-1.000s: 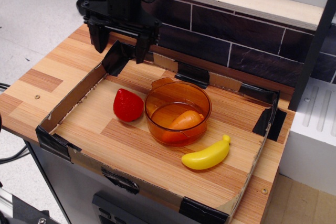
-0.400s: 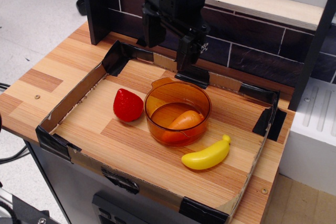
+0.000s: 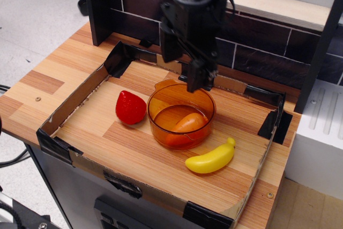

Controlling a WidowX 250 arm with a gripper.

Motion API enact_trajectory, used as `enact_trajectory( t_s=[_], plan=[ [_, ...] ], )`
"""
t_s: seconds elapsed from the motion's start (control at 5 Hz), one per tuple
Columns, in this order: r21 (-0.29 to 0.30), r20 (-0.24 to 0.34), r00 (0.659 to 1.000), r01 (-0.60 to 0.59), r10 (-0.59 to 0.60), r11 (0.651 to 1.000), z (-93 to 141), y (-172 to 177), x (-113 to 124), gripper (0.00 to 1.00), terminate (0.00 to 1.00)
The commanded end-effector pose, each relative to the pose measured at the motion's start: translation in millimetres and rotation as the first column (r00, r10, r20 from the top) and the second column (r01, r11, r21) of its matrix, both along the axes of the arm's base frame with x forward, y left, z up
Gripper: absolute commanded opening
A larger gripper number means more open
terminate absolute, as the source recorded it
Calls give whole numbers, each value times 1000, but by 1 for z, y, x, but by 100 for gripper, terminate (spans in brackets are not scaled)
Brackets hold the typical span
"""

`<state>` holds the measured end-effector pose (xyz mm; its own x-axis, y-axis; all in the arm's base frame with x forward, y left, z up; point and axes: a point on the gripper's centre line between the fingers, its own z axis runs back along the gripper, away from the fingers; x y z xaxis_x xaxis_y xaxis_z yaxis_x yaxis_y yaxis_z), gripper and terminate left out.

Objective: Take carrot out of pot

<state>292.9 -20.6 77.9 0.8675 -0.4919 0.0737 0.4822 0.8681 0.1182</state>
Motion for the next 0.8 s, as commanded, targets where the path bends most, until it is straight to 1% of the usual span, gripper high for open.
enact_trajectory(
  t_s=[0.0,0.6],
  plan=[
    [-31,-29,1000,-7,6,1000,-15,-6,-3,100,0],
    [-33,-60,998,-4,2,999,-31,-14,-11,100,0]
  ],
)
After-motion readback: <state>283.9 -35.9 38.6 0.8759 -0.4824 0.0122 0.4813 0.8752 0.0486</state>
